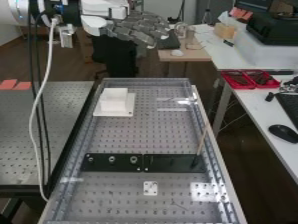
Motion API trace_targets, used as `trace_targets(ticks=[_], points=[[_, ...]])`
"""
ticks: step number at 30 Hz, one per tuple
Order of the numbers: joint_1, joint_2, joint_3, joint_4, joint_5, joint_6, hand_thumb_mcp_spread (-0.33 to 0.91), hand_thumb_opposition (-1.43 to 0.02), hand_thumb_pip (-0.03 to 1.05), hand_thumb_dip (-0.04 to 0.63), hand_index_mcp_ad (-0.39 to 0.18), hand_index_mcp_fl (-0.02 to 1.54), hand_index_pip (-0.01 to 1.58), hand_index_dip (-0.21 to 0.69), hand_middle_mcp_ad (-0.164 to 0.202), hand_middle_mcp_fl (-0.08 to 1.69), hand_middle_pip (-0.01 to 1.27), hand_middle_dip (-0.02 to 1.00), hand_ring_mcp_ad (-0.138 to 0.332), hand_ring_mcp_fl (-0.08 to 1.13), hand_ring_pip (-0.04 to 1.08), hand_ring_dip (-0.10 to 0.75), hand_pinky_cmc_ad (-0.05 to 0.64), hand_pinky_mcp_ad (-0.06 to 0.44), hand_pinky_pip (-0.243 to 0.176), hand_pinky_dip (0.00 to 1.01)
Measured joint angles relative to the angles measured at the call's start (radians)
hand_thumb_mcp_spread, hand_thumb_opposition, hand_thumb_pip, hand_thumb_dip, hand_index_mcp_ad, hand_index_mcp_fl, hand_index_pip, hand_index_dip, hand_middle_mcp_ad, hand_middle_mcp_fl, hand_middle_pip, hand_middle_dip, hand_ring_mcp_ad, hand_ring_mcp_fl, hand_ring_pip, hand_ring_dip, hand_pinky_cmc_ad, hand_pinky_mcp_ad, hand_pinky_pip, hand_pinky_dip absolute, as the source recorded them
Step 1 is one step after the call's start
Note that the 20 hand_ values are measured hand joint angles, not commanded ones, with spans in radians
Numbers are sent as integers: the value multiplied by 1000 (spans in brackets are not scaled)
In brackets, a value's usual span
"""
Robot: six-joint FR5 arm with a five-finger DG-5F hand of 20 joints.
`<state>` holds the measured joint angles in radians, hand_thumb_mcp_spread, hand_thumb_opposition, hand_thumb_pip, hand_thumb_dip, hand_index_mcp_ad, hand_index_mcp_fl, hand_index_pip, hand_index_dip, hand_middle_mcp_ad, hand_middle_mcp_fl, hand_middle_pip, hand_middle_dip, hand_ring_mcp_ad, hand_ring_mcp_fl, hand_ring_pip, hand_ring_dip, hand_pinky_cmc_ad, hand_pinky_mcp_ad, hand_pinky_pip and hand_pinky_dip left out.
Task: Grab the drill bit and place it in the clear container
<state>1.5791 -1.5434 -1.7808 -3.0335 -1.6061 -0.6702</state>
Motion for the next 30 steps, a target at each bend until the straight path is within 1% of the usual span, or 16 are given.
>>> trace_targets(ticks=[11, 28, 30], points=[[1, 0, 2, -2, 5, -8, 213, -620, 302, 24, -63, 51, 84, 250, 87, -24, 133, 147, 241, -17, 115, 31, 332, 244, -94, 265], [-1, -5, 4, 3, 10, -10, 215, -620, 302, 24, -63, 51, 84, 250, 87, -24, 133, 147, 239, -17, 115, 33, 332, 244, -94, 265], [-1, -5, 4, 3, 8, -10, 215, -620, 302, 24, -72, 51, 84, 250, 84, -24, 133, 143, 237, -17, 115, 33, 332, 248, -94, 265]])
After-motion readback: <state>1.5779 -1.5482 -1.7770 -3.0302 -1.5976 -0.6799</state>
